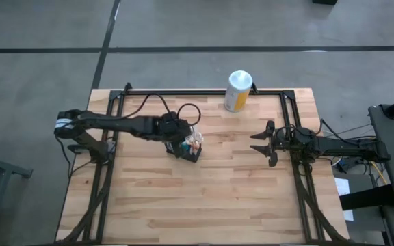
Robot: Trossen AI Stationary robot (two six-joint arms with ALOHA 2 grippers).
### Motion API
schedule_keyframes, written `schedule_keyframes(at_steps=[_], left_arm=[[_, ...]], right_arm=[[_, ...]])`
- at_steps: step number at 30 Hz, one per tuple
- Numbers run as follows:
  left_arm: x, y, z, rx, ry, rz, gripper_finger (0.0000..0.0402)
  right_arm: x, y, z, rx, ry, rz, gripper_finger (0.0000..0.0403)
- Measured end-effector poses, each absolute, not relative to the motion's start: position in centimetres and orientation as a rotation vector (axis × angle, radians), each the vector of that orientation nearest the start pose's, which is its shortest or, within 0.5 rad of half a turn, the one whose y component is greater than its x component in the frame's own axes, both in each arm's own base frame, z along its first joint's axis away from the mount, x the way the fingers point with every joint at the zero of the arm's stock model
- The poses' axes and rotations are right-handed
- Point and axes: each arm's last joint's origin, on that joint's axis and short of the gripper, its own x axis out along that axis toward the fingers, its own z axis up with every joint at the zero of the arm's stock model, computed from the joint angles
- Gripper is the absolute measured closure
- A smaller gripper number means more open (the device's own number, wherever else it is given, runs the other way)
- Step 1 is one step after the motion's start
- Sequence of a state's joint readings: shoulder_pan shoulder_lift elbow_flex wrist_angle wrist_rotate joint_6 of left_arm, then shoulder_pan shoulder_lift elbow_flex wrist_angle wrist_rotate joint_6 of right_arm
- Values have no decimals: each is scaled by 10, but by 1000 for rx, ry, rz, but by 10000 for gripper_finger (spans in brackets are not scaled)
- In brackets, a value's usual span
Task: Pick & Place toothbrushing station
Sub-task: Return to Home Position
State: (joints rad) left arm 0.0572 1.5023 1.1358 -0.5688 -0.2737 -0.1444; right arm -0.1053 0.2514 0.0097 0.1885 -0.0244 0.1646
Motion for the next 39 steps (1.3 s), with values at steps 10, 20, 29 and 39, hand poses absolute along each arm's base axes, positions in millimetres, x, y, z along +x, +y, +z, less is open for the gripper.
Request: schedule_keyframes(at_steps=[10,20,29,39], left_arm=[[300,26,292,4,795,398,390],[273,25,348,58,519,390,390],[251,18,371,150,322,264,390],[217,12,345,156,8,157,390]], right_arm=[[113,-11,164,168,46,-85,199],[113,-11,164,168,46,-85,199],[113,-11,164,168,46,-85,199],[113,-11,164,168,46,-85,199]])
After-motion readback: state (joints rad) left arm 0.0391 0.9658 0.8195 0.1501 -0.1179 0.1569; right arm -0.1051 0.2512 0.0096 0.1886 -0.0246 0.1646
